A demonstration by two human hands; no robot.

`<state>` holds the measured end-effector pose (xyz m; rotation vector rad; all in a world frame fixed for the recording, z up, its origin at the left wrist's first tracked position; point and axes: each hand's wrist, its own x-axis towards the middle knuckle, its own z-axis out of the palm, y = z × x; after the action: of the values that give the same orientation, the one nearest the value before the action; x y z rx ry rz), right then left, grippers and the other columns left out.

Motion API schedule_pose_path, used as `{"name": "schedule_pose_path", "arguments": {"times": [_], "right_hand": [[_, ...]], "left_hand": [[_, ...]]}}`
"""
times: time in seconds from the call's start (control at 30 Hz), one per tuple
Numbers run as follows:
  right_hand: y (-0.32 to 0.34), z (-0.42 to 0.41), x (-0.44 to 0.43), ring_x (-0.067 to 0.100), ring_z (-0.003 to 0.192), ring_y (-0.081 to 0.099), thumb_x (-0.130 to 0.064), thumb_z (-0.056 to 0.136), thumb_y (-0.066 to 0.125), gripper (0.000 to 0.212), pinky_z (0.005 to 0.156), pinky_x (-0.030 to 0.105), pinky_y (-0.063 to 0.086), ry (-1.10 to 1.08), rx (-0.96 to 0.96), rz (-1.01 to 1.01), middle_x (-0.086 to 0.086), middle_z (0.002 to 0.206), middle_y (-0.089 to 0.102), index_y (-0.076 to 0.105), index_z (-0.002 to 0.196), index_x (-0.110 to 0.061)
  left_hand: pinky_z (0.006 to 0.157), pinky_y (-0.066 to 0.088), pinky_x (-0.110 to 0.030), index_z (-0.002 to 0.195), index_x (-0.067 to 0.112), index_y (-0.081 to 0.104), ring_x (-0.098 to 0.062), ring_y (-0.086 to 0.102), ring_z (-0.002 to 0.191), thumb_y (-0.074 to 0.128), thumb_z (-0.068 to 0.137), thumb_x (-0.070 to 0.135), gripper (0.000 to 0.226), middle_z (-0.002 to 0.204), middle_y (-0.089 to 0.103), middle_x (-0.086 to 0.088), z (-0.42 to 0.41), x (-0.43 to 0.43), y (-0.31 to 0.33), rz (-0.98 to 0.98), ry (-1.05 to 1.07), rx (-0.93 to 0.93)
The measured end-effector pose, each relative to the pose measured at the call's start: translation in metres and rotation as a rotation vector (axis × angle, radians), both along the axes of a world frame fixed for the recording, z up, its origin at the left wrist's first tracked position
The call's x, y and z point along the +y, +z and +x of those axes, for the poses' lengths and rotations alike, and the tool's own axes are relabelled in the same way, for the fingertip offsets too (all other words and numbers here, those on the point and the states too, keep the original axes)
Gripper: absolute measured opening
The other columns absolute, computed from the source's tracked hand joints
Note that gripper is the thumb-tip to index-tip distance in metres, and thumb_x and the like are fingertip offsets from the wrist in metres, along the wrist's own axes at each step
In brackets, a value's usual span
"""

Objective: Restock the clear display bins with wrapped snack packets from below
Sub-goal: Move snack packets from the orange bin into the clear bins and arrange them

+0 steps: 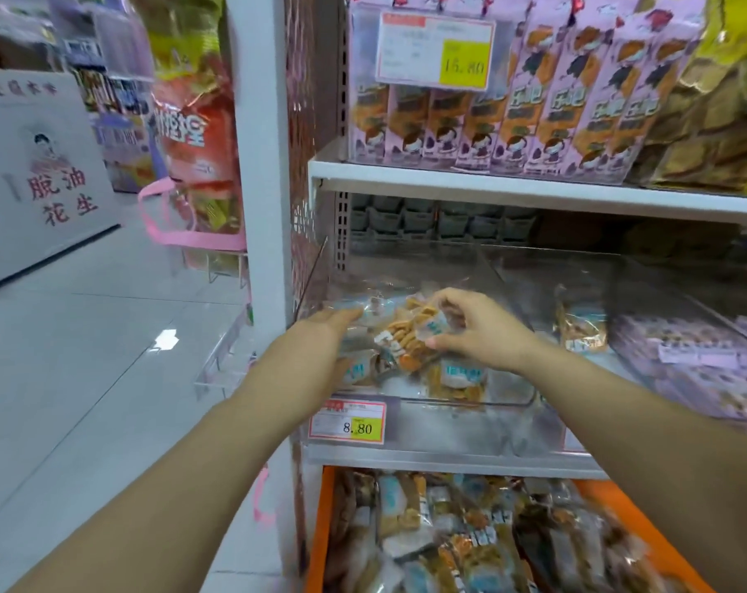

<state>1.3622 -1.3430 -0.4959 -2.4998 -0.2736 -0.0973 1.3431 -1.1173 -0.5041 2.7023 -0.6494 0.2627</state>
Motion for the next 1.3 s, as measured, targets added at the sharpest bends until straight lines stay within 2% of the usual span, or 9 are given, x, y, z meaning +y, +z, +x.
{"name": "schedule_pose_path", "arguments": {"times": [0.1, 0.2, 0.3, 0.43, 0.53, 0.63, 0.83, 1.1, 1.3], "right_hand": [[0.002, 0.002, 0.0, 0.013, 0.084, 0.047, -0.02, 0.081, 0.073, 0.029, 0.061, 0.018, 0.034, 0.031, 0.041, -0.269, -0.01, 0.086, 0.05, 0.053, 0.102, -0.021], [0.006, 0.004, 0.005, 0.011, 0.081, 0.04, -0.016, 0.083, 0.07, 0.024, 0.056, 0.012, 0.027, 0.06, 0.081, -0.398, -0.018, 0.079, 0.042, 0.051, 0.088, -0.031], [0.006, 0.014, 0.018, 0.015, 0.086, 0.044, -0.007, 0.084, 0.065, 0.025, 0.069, 0.021, 0.035, 0.057, 0.125, -0.542, -0.005, 0.096, 0.053, 0.058, 0.105, -0.021], [-0.002, 0.029, 0.037, 0.023, 0.076, 0.053, 0.007, 0.08, 0.055, 0.029, 0.053, 0.026, 0.035, 0.017, 0.133, -0.736, 0.001, 0.076, 0.049, 0.044, 0.07, -0.017], [-0.006, 0.03, 0.048, 0.026, 0.08, 0.056, 0.006, 0.083, 0.055, 0.018, 0.062, 0.029, 0.037, 0.003, 0.01, -0.853, 0.004, 0.082, 0.053, 0.057, 0.088, -0.012], [-0.01, 0.027, 0.047, 0.029, 0.095, 0.057, 0.002, 0.086, 0.055, 0.023, 0.073, 0.03, 0.031, 0.061, -0.082, -0.952, 0.008, 0.094, 0.059, 0.057, 0.106, -0.01], [-0.017, 0.029, 0.036, 0.029, 0.1, 0.057, -0.013, 0.088, 0.062, 0.042, 0.094, 0.036, 0.038, 0.224, -0.134, -1.001, 0.007, 0.1, 0.064, 0.045, 0.126, -0.017], [-0.032, 0.02, 0.033, 0.025, 0.11, 0.051, -0.008, 0.09, 0.052, 0.036, 0.092, 0.032, 0.028, 0.16, -0.316, -0.959, 0.005, 0.115, 0.06, 0.045, 0.125, -0.013], [-0.031, 0.03, 0.04, 0.024, 0.096, 0.058, -0.007, 0.087, 0.054, 0.029, 0.084, 0.033, 0.027, 0.076, -0.286, -0.97, 0.001, 0.1, 0.064, 0.05, 0.114, -0.016]], "left_hand": [[0.102, 0.041, -0.036, 0.144, 0.024, 0.037, -0.022, 0.046, 0.127, 0.057, 0.09, 0.011, 0.059, 0.144, 0.041, -0.001, 0.01, -0.004, -0.003, 0.165, -0.035, -0.022], [0.107, 0.037, -0.039, 0.144, 0.024, 0.038, -0.024, 0.04, 0.131, 0.058, 0.088, 0.011, 0.06, 0.145, 0.039, -0.002, 0.019, -0.015, -0.003, 0.374, -0.039, -0.02], [0.112, 0.026, -0.042, 0.143, 0.026, 0.038, -0.025, 0.038, 0.133, 0.057, 0.086, 0.009, 0.062, 0.145, 0.04, -0.004, 0.028, -0.024, -0.003, 0.509, -0.014, -0.07], [0.108, 0.03, -0.043, 0.139, 0.025, 0.042, -0.025, 0.052, 0.12, 0.055, 0.087, 0.006, 0.057, 0.135, 0.049, -0.004, 0.035, -0.027, 0.001, 0.624, 0.003, -0.078], [0.106, 0.031, -0.041, 0.137, 0.022, 0.042, -0.024, 0.056, 0.114, 0.054, 0.088, 0.008, 0.052, 0.13, 0.051, -0.003, 0.037, -0.028, 0.003, 0.656, 0.007, -0.093], [0.11, 0.026, -0.042, 0.136, 0.02, 0.041, -0.024, 0.056, 0.113, 0.05, 0.088, 0.004, 0.052, 0.128, 0.052, -0.004, 0.034, -0.028, 0.002, 0.671, 0.006, -0.118], [0.11, 0.026, -0.042, 0.136, 0.019, 0.039, -0.024, 0.057, 0.112, 0.048, 0.086, 0.003, 0.053, 0.124, 0.055, -0.003, 0.034, -0.027, -0.003, 0.675, 0.012, -0.149], [0.108, 0.029, -0.039, 0.137, 0.018, 0.036, -0.026, 0.05, 0.121, 0.054, 0.087, 0.011, 0.054, 0.131, 0.054, -0.006, 0.031, -0.025, -0.005, 0.685, 0.01, -0.158], [0.109, 0.027, -0.04, 0.135, 0.018, 0.039, -0.027, 0.05, 0.121, 0.054, 0.088, 0.013, 0.05, 0.13, 0.054, -0.007, 0.03, -0.026, -0.008, 0.685, 0.033, -0.172]]}}
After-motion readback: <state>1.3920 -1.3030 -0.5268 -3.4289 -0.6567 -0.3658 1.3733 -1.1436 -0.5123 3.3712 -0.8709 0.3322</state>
